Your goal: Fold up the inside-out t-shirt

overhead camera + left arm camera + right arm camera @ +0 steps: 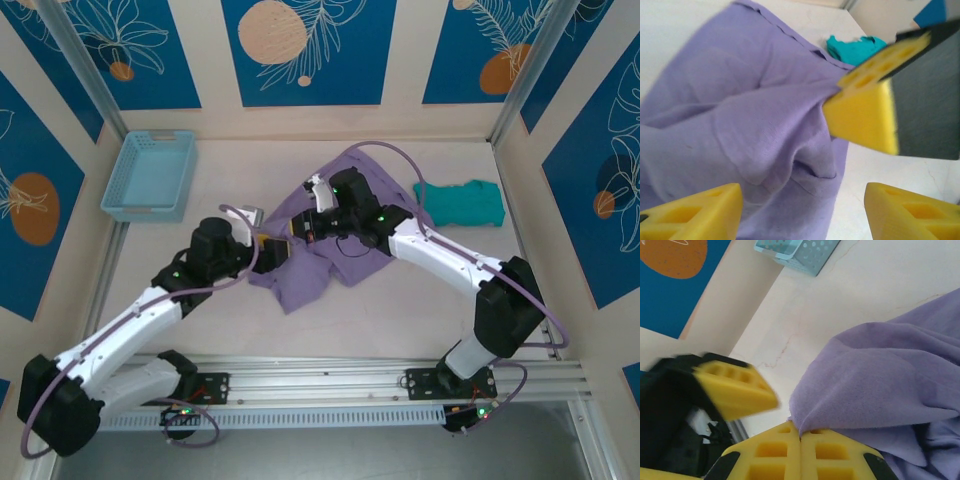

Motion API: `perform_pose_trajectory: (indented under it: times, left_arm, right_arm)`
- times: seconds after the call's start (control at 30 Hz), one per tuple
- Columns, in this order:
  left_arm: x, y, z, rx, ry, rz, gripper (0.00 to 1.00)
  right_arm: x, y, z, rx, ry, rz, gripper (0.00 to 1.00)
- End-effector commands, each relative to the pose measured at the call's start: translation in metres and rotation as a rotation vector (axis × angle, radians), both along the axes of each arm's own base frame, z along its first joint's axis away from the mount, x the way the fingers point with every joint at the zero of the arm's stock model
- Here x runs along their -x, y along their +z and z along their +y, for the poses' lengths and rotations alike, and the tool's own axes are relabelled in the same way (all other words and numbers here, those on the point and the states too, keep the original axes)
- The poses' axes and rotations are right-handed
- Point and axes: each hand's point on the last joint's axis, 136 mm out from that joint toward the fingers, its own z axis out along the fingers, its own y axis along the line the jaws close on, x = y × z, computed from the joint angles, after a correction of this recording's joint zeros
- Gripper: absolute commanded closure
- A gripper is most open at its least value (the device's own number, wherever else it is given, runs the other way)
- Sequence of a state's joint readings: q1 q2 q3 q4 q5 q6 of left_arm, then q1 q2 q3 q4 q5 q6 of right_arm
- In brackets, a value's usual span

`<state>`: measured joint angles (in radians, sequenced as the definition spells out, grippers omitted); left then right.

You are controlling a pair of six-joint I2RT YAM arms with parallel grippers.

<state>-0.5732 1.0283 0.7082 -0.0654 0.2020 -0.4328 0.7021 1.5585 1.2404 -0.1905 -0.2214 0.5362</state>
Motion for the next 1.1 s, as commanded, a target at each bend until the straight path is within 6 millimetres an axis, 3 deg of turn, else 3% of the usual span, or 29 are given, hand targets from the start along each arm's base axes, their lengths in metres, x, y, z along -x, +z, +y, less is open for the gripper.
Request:
perform_pose_trajectory:
  times: [0.0,0.17,0.23,0.3,0.37,0.5,0.67,0.83,0.9,1.07]
  left_arm:
    - [-0.009,0.004,-0.02,0.074,-0.044,-0.013,0.37]
    - [-0.027,0.014,-0.039,0.15,-0.071,-0.06,0.45]
    - [-0.032,0.014,-0.042,0.157,-0.076,-0.069,0.59]
    - [-0.033,0.009,-0.041,0.143,-0.089,-0.064,0.88]
    - [-0.03,0.003,-0.036,0.13,-0.109,-0.059,1.0]
    - [-0.015,0.002,-0.024,0.125,-0.177,-0.106,1.0]
    - [0.004,0.006,-0.018,0.103,-0.254,-0.172,1.0]
    - [0.013,0.005,-0.015,0.084,-0.282,-0.209,1.0]
    - [0.014,0.004,-0.015,0.076,-0.284,-0.207,1.0]
    - [0.014,0.004,-0.014,0.073,-0.284,-0.202,1.0]
  right_arm:
    - [0.006,0.011,0.004,-0.047,0.03,0.077,1.0]
    - [0.01,0.017,0.005,-0.083,0.04,0.119,1.0]
    - [0.011,0.018,0.004,-0.097,0.041,0.128,1.0]
    - [0.009,0.021,-0.004,-0.105,0.029,0.125,0.98]
    - [0.004,0.021,-0.017,-0.091,0.003,0.096,0.92]
    - [-0.002,0.012,-0.044,-0.003,-0.012,-0.038,0.75]
    - [-0.011,-0.017,-0.068,0.149,0.005,-0.224,0.59]
    - [-0.019,-0.046,-0.06,0.182,0.078,-0.273,0.47]
    - [-0.022,-0.054,-0.052,0.171,0.11,-0.276,0.38]
    - [-0.027,-0.066,-0.034,0.133,0.172,-0.283,0.32]
